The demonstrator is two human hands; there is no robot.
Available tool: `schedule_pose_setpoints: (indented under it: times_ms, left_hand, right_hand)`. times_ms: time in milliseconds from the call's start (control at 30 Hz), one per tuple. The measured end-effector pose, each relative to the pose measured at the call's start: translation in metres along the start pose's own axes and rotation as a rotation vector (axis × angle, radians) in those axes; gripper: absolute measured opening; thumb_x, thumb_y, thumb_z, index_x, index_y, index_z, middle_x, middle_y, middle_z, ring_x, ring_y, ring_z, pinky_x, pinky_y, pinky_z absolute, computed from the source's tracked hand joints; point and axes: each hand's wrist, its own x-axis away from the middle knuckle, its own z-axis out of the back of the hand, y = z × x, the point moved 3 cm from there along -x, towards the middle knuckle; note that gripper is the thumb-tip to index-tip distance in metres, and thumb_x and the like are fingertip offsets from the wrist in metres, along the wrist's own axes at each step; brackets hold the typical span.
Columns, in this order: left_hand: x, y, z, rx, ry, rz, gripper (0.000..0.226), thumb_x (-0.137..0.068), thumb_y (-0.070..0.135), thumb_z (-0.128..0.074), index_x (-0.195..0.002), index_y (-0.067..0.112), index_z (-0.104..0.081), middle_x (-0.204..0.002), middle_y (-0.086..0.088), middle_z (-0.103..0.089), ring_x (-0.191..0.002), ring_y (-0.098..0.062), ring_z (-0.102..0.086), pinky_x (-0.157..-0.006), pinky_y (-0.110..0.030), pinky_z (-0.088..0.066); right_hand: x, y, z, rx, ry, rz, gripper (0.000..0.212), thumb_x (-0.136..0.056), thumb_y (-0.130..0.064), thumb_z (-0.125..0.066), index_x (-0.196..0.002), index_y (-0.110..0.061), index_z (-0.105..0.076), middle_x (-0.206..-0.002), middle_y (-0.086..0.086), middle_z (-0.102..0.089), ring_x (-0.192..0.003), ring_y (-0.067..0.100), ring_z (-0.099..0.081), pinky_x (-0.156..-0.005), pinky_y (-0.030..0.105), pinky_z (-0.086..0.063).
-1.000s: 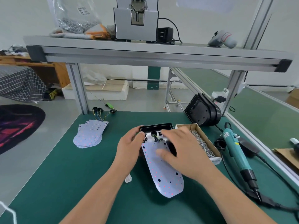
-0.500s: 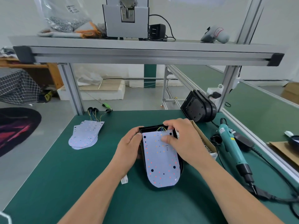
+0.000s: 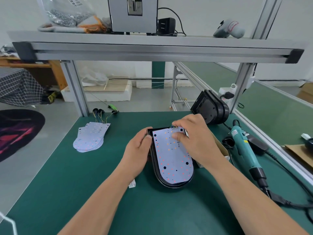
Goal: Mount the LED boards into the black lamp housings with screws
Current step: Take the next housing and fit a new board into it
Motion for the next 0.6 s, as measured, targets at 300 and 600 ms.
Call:
schedule_pose_setpoints:
  times_ms: [300,600]
  left_hand:
    - [0.002,0.0,-0.001,-0.007,0.03,-0.051,0.033,-0.108,0.015,-0.043,-0.122,0.028,-0.07,-0.102,-0.005,-0.072,-0.085,-0.023,-0.058,-0.08,-0.039,-0.048]
    - [0.009,0.0,-0.006,0.054,0.014,-0.054,0.027,-0.092,0.057,-0.067,-0.118,0.048,-0.063,-0.107,0.002,-0.077,-0.104,-0.014,-0.072,-0.097,-0.041,-0.057]
  right_hand:
    - [0.004,0.001,-0.002,-0.09,-0.035,0.038,0.035,-0.09,-0.022,-0.085,-0.123,-0.02,-0.075,-0.114,-0.006,-0.059,-0.119,0.014,-0.045,-0.101,0.004,-0.022]
    - [0.004,0.008,-0.007,-0.164,-0.09,0.005,0.032,-0.093,-0.023,-0.081,-0.124,-0.021,-0.072,-0.133,-0.012,-0.052,-0.129,-0.006,-0.045,-0.104,0.002,-0.025]
